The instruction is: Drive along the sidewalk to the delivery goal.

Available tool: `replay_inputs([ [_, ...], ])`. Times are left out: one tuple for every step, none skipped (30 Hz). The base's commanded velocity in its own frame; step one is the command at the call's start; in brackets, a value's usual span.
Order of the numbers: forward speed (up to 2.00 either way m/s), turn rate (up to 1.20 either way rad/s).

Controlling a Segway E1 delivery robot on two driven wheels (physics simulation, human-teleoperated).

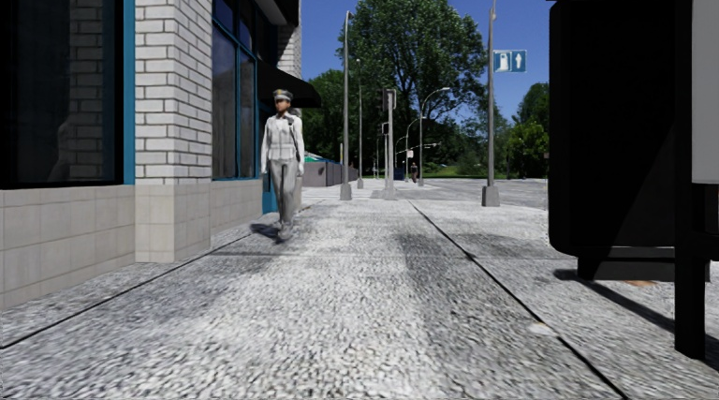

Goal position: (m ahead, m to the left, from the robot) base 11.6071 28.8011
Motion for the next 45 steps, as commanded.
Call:
replay_inputs([
  [2.0,0.0],
  [2.0,0.0],
  [2.0,0.0],
  [2.0,0.0],
  [2.0,0.0],
  [2.0,-0.11],
  [2.0,-0.21],
  [2.0,-0.21],
  [2.0,-0.25],
  [2.0,-0.25],
  [2.0,-0.26],
  [2.0,-0.26],
  [2.0,-0.26],
  [2.0,-0.26],
  [2.0,-0.26],
  [2.0,-0.26],
  [2.0,-0.26],
  [2.0,-0.26],
  [2.0,-0.26],
  [2.0,-0.26],
  [2.0,-0.26],
  [2.0,-0.26],
  [2.0,-0.26],
  [2.0,-0.26],
  [2.0,-0.1],
  [2.0,-0.1],
  [2.0,0.0],
  [2.0,0.0],
  [2.0,0.0],
  [2.0,0.0],
  [2.0,0.0],
  [2.0,0.0],
  [2.0,0.0],
  [2.0,0.0],
  [2.0,0.0],
  [2.0,0.0],
  [2.0,0.0],
  [2.0,0.0],
  [2.0,0.0],
  [2.0,0.0],
  [2.0,0.0],
  [2.0,0.0],
  [2.0,0.0],
  [2.0,0.0],
  [2.0,0.0],
])
